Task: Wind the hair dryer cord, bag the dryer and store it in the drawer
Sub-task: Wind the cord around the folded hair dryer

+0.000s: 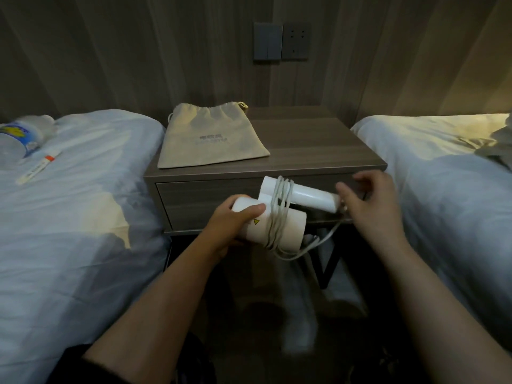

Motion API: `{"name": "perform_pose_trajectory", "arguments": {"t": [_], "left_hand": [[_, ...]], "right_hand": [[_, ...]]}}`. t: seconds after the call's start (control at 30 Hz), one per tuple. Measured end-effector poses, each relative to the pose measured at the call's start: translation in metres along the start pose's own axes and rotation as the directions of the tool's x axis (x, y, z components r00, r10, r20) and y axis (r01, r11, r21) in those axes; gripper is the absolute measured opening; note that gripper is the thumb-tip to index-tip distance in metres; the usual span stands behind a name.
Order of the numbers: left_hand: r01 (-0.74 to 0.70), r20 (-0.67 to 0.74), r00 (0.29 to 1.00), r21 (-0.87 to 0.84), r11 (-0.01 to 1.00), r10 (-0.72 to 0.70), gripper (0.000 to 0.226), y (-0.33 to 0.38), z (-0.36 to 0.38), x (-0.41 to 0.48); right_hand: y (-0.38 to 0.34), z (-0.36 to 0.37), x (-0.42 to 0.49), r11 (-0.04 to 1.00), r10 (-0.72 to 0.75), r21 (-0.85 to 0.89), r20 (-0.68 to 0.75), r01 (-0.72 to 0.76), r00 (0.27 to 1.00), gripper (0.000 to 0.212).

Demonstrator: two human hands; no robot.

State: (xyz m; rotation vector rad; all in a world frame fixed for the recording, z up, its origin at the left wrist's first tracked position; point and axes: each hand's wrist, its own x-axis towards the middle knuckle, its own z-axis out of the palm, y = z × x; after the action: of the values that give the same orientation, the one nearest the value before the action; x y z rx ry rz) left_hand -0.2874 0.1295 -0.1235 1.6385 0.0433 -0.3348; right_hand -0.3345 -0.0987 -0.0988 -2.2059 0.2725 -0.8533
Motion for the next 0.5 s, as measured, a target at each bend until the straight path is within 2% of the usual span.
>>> {"name": "perform_pose_trajectory", "arguments": {"t": [0.03,0.07,0.13,0.2,0.3,0.33,0.4,0.5], "left_hand": [[0.013,-0.023,1.000,-0.029,0.999,-0.014,0.032,0.000,0.001,0.000],[0.026,-0.038,0.999,-0.073,0.997,-0.029,0.034,0.000,0.003,0.000],[0.036,-0.059,0.997,-0.173,0.984,-0.047,0.032,0.000,0.007,-0.001],[0.034,-0.080,0.995,-0.232,0.972,-0.054,0.032,-0.001,0.013,-0.002],[0.014,-0.099,0.994,-0.256,0.967,-0.041,0.035,-0.004,0.020,-0.005],[0.005,-0.102,0.994,-0.257,0.966,-0.032,0.036,-0.005,0.022,-0.006],[-0.001,-0.102,0.994,-0.272,0.962,-0.028,0.037,-0.005,0.022,-0.007],[0.000,-0.089,0.996,-0.315,0.949,-0.030,0.034,-0.005,0.022,-0.008]], "right_hand": [[0.004,-0.003,0.002,0.999,0.054,-0.004,-0.040,-0.054,0.998,0.025],[0.008,-0.004,0.003,0.993,0.108,-0.038,-0.017,-0.109,0.994,0.036],[0.008,-0.004,0.002,0.961,0.251,-0.158,0.165,-0.226,0.954,0.054],[0.003,0.003,-0.003,0.927,0.369,-0.208,0.371,-0.311,0.852,0.057],[-0.005,0.013,-0.010,0.900,0.421,-0.167,0.574,-0.403,0.703,0.047],[-0.006,0.015,-0.011,0.900,0.415,-0.162,0.598,-0.404,0.685,0.041],[-0.007,0.015,-0.012,0.906,0.407,-0.164,0.594,-0.391,0.694,0.032],[-0.006,0.017,-0.015,0.904,0.413,-0.166,0.573,-0.393,0.708,0.029]]}}
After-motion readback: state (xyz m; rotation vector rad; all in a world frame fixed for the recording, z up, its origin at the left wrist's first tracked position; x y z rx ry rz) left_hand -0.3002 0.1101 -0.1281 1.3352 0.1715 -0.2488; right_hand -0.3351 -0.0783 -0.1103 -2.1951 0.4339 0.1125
